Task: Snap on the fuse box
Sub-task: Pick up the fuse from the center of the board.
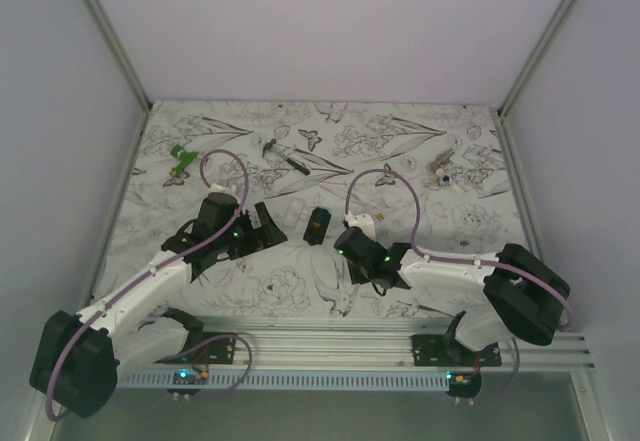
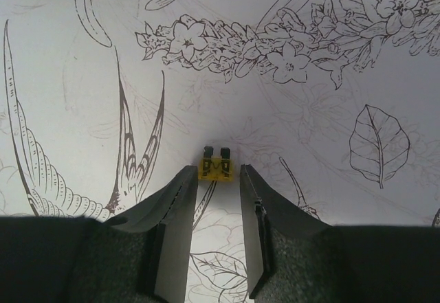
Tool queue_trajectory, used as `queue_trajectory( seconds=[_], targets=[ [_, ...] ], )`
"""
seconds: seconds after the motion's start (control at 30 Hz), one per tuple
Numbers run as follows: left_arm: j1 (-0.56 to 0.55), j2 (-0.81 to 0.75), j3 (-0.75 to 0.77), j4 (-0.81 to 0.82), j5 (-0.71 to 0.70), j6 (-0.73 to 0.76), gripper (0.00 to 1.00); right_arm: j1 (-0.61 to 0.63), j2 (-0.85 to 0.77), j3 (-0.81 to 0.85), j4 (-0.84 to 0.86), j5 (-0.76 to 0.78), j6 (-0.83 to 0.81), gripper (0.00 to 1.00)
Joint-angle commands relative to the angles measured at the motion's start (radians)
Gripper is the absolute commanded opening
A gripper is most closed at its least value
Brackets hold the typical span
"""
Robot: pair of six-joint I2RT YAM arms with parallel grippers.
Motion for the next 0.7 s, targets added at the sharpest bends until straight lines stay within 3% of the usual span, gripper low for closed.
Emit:
queue_trajectory(
  seconds=[0.0, 0.37, 0.67],
  targets=[
    [0.006, -0.005, 0.006, -0.011, 0.020, -0.013, 1.00, 0.007, 0.016, -0.005, -0.074, 0.024, 0.025, 0.36],
    [0.006, 0.003, 0.006, 0.006, 0.046, -0.026, 1.00, 0.007, 0.010, -0.005, -0.053, 0.025, -0.006, 0.24],
    [0.003, 0.053, 0.032, 0.075, 0.158, -0.054, 0.94, 0.007, -0.097, -0.002, 0.047, -0.017, -0.176, 0.22]
  ],
)
